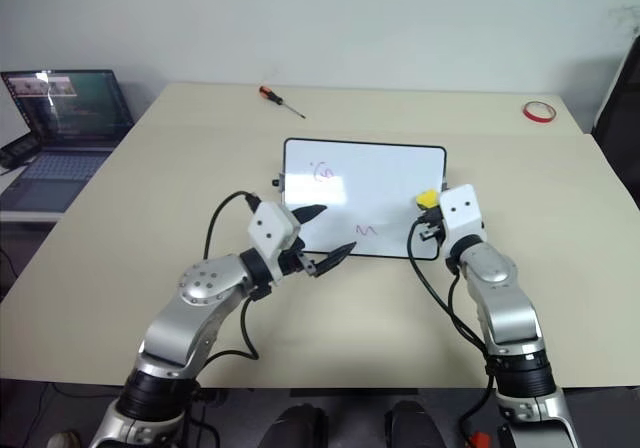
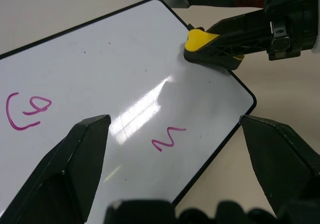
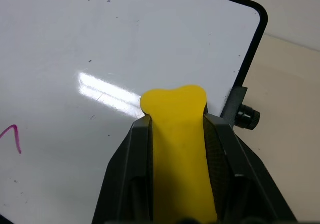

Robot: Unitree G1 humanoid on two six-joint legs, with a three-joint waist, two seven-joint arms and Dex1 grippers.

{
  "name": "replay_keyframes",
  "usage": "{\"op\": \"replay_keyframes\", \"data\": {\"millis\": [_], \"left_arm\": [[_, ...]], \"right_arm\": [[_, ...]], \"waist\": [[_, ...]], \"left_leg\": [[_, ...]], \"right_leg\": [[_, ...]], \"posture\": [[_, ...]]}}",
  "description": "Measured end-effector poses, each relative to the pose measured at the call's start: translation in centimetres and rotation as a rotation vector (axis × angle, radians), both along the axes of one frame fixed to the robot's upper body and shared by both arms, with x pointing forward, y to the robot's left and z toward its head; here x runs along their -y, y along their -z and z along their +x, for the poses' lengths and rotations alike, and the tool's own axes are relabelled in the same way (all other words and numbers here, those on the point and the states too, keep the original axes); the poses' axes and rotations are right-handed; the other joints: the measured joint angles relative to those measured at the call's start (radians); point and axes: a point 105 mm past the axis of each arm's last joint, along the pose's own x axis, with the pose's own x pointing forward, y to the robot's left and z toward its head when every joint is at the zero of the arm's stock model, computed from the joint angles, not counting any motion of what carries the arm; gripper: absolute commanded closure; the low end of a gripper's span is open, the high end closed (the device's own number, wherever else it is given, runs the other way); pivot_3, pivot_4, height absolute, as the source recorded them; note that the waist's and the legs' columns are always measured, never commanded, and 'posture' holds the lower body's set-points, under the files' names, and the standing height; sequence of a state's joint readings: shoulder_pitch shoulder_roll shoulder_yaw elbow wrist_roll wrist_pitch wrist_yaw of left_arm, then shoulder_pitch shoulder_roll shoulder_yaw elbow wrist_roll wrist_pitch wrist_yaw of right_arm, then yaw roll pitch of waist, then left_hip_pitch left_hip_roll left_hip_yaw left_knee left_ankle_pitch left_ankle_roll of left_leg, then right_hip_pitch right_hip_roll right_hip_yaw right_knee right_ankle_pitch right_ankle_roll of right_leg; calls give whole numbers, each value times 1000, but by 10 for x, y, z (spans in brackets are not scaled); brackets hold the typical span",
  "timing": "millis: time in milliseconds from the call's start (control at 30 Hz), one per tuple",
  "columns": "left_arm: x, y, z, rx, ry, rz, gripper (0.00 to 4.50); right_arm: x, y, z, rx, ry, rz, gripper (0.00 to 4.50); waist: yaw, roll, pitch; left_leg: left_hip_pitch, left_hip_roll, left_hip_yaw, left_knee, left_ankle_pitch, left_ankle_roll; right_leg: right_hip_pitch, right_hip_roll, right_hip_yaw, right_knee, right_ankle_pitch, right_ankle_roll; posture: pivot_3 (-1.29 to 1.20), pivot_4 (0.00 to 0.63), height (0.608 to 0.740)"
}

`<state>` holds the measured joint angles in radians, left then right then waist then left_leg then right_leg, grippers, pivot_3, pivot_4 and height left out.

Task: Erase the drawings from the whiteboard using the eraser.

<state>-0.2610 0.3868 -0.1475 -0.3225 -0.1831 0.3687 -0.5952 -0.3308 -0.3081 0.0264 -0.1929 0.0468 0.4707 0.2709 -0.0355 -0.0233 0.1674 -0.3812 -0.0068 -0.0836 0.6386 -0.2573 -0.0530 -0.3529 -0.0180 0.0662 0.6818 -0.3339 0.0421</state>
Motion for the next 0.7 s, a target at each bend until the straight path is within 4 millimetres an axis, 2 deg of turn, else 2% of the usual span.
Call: {"op": "replay_keyframes", "data": {"millis": [133, 267, 400, 533, 700], "left_arm": [[-20, 23, -9, -75, -82, -8, 0], [-26, 37, -19, -113, -110, -8, 0], [-31, 58, -31, -162, -146, -13, 0], [-26, 60, -32, -150, -136, -11, 0], [-17, 60, -30, -139, -119, -15, 0]], "right_arm": [[-10, 0, -8, 55, -91, -1, 3425], [-18, -8, -13, 129, -160, -14, 3425], [-27, 4, -17, 152, -248, -95, 3425], [-42, 13, -16, 173, -322, -134, 3425], [-71, 14, -14, 242, -435, -163, 3425]], "waist": [[-2, 1, 1], [3, 1, 1], [3, 1, 1], [3, 1, 1], [1, 1, 1]], "left_leg": [[-3, 0, 1, -2, 0, 0], [-3, 0, 0, -2, 0, 0], [-2, 0, 1, -3, 0, 0], [-2, 0, 1, -2, 0, 0], [-2, 0, 1, -2, 0, 0]], "right_leg": [[-3, 0, 1, -1, 0, 0], [-3, -1, 1, -1, 0, 0], [-3, -1, 1, -1, 0, 0], [-2, -1, 1, -1, 0, 0], [-3, 0, 0, -1, 0, 0]], "posture": [[0, 150, 740], [0, 150, 740], [0, 150, 740], [0, 150, 740], [0, 150, 740]]}}
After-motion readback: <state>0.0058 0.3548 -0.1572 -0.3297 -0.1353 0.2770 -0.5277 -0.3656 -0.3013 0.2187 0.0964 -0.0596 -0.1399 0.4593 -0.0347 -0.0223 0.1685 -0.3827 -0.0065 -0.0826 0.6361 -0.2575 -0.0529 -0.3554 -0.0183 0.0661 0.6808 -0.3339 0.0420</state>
